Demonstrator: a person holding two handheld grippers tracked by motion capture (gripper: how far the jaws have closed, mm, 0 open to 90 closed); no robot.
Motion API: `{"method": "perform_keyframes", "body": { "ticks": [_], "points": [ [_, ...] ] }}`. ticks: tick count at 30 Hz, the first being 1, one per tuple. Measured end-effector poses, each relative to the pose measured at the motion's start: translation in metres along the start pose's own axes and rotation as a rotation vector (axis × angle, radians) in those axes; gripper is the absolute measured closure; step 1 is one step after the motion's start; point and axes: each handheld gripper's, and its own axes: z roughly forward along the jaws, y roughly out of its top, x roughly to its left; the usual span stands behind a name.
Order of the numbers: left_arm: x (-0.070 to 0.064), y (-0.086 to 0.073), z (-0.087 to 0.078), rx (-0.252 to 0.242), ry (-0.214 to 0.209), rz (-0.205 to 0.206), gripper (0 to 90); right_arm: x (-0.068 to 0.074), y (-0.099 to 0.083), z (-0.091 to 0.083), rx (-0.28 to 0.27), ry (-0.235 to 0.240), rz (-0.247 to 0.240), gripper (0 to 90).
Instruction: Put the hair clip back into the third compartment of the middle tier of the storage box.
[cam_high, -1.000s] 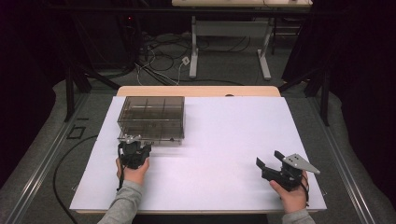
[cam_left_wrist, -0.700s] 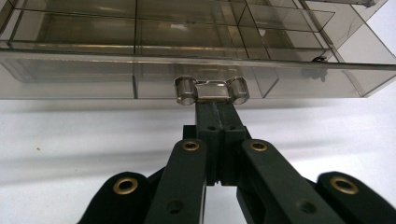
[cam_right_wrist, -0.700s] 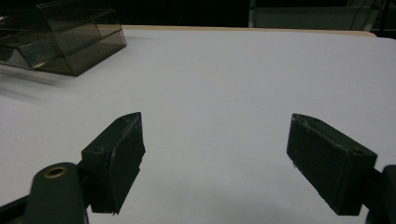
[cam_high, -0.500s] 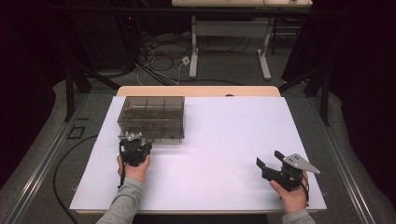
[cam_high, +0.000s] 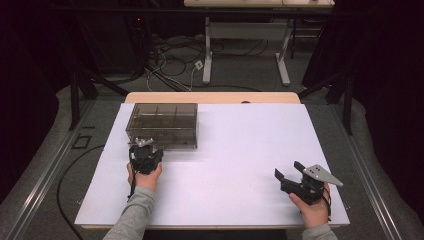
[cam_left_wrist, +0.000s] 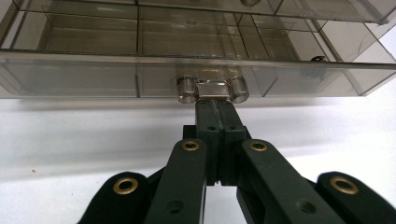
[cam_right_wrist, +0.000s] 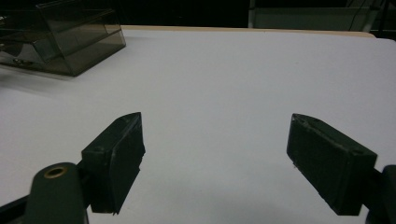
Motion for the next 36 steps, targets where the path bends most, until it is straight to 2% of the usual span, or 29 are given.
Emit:
{"method": "perform_keyframes", "body": {
  "ticks": [10, 14, 36],
  "points": [
    [0.0, 0.003, 0.003, 0.005, 0.004, 0.005, 90.0, 0.0, 0.0, 0.0, 0.003, 0.004, -0.002, 18.6],
    [0.001, 0.004, 0.006, -0.009, -0.001, -0.007, 90.0, 0.0, 0.0, 0.0, 0.004, 0.004, -0.001, 18.6],
    [0.001, 0.012, 0.014, -0.014, 0.0, -0.016, 90.0, 0.0, 0.0, 0.0, 0.004, 0.002, -0.001, 18.6]
  ]
}}
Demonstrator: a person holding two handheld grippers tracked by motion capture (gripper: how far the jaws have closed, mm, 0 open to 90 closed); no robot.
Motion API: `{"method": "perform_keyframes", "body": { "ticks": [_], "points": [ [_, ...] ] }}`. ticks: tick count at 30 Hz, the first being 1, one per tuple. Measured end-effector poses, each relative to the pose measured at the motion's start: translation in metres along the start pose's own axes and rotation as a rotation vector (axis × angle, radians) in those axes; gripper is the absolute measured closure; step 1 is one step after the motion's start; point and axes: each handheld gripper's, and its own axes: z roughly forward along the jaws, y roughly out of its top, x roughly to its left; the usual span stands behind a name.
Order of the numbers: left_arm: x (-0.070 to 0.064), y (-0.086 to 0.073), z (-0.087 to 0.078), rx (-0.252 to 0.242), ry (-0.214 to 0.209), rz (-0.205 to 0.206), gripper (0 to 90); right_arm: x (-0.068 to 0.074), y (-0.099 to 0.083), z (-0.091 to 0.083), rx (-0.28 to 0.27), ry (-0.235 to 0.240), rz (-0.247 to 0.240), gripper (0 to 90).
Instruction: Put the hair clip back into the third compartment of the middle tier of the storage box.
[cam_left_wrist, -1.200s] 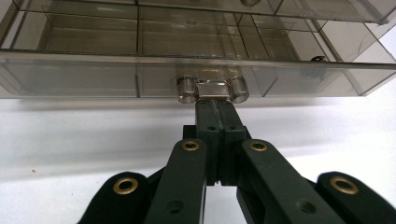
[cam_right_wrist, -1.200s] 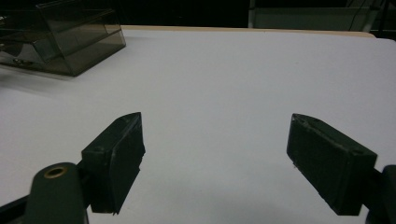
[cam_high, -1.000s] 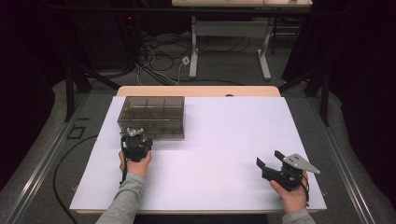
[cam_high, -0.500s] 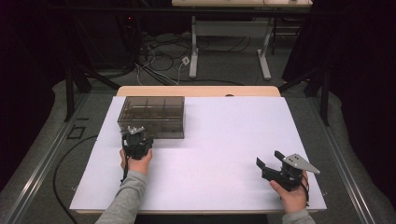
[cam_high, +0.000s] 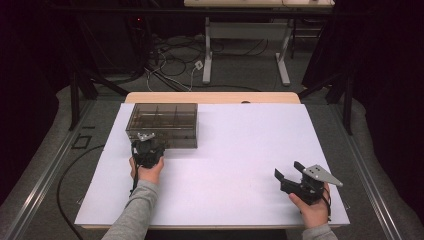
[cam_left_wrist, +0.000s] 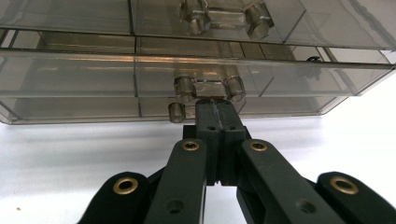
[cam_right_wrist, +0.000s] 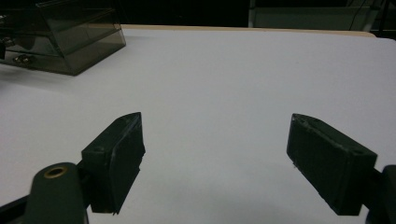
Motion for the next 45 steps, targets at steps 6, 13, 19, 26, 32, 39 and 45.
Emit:
{"method": "perform_keyframes", "body": {
  "ticks": [6, 13, 19, 26, 32, 39, 45],
  "points": [
    [0.001, 0.0, 0.002, -0.003, -0.004, -0.01, 90.0, 0.0, 0.0, 0.0, 0.001, 0.001, -0.003, 18.6],
    [0.0, 0.002, 0.004, -0.01, -0.003, -0.002, 90.0, 0.0, 0.0, 0.0, 0.001, 0.001, -0.003, 18.6],
    [0.0, 0.003, 0.005, -0.008, 0.001, 0.002, 90.0, 0.0, 0.0, 0.0, -0.001, 0.001, 0.0, 18.6],
    [0.001, 0.004, 0.007, -0.005, 0.001, -0.004, 90.0, 0.0, 0.0, 0.0, -0.006, -0.001, 0.002, 18.6],
    [0.001, 0.004, 0.007, -0.003, 0.003, -0.005, 90.0, 0.0, 0.0, 0.0, -0.006, -0.001, 0.002, 18.6],
    [0.001, 0.004, 0.003, -0.012, 0.01, -0.011, 90.0, 0.0, 0.0, 0.0, 0.0, 0.0, 0.0, 18.6],
    [0.0, 0.003, -0.003, -0.013, 0.005, -0.005, 90.0, 0.0, 0.0, 0.0, 0.002, 0.002, -0.005, 18.6]
  ]
}}
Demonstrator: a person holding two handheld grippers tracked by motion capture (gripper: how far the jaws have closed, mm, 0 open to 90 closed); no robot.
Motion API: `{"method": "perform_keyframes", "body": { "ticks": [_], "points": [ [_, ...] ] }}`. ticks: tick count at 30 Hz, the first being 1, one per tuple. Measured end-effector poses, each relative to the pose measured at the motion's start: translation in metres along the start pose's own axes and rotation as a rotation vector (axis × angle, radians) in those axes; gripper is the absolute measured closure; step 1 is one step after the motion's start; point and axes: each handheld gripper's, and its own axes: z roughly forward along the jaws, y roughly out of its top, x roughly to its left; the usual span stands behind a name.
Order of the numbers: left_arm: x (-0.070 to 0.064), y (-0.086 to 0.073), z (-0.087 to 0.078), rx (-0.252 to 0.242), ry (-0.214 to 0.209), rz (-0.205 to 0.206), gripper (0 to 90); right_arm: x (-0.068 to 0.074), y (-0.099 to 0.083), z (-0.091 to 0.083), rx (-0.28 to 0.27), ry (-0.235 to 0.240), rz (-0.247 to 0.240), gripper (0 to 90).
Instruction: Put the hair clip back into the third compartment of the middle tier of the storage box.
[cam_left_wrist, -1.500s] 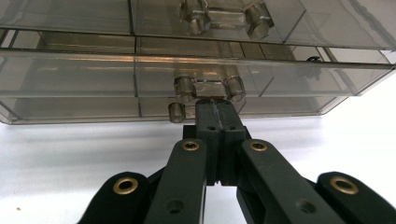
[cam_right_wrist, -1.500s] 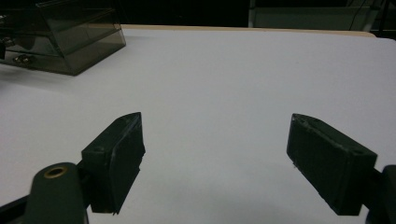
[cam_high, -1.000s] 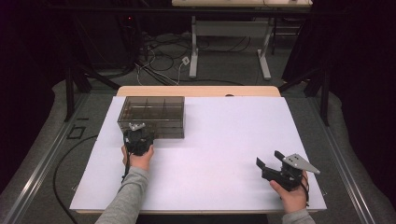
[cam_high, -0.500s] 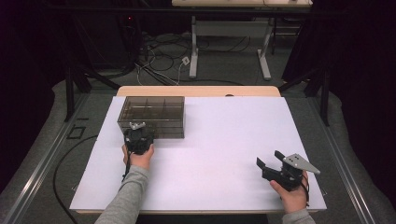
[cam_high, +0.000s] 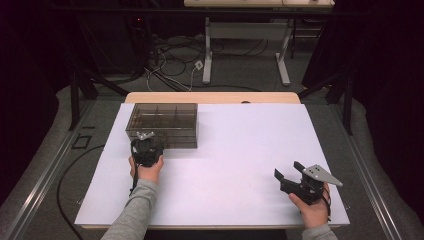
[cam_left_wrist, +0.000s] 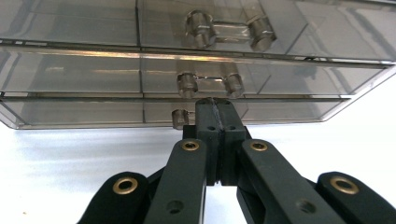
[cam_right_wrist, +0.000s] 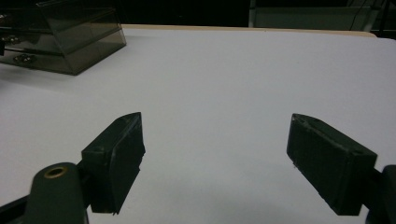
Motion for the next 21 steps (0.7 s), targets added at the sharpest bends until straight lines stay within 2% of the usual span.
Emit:
{"method": "perform_keyframes", "body": {
  "ticks": [9, 21],
  "points": [
    [-0.002, 0.0, -0.009, -0.016, -0.011, 0.013, 90.0, 0.001, 0.0, 0.0, -0.003, 0.003, 0.005, 18.6],
    [-0.002, 0.001, -0.024, -0.048, -0.037, 0.008, 90.0, 0.001, 0.0, 0.0, -0.005, 0.003, 0.006, 18.6]
  ]
}}
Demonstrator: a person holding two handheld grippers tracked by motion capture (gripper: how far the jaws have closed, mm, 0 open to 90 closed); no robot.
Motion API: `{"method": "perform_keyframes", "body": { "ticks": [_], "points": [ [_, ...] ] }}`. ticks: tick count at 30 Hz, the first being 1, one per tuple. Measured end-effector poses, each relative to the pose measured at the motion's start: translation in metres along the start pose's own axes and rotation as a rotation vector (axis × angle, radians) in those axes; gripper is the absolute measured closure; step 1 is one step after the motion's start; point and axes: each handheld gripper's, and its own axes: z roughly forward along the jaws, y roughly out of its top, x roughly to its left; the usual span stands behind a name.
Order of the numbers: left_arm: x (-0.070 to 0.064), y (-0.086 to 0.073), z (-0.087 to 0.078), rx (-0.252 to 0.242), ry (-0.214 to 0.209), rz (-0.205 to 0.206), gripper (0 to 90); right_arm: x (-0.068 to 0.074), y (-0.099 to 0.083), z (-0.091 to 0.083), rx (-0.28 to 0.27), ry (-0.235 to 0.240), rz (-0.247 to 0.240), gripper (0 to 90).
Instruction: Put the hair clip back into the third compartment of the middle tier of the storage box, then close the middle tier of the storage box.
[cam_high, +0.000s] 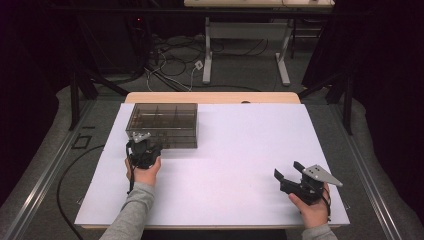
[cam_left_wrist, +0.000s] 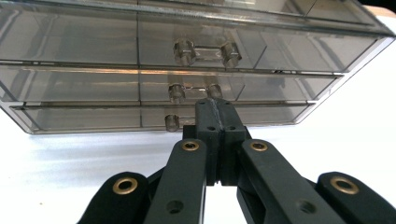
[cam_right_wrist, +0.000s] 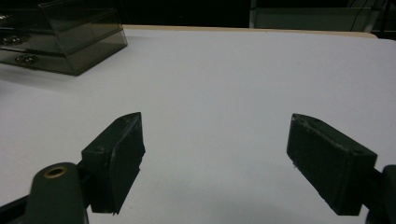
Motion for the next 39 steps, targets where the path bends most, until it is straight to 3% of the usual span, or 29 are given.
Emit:
{"method": "perform_keyframes", "body": {
  "ticks": [22, 27, 39],
  "points": [
    [-0.015, 0.005, -0.03, -0.058, -0.08, 0.067, 88.7, 0.0, 0.0, 0.001, 0.002, 0.001, -0.002, 18.6],
    [-0.019, 0.007, -0.036, -0.074, -0.103, 0.093, 80.4, 0.001, 0.001, 0.001, 0.003, 0.005, -0.002, 18.6],
    [-0.026, 0.008, -0.049, -0.086, -0.18, 0.109, 59.2, 0.0, 0.001, 0.001, 0.003, 0.009, -0.013, 18.6]
  ]
}}
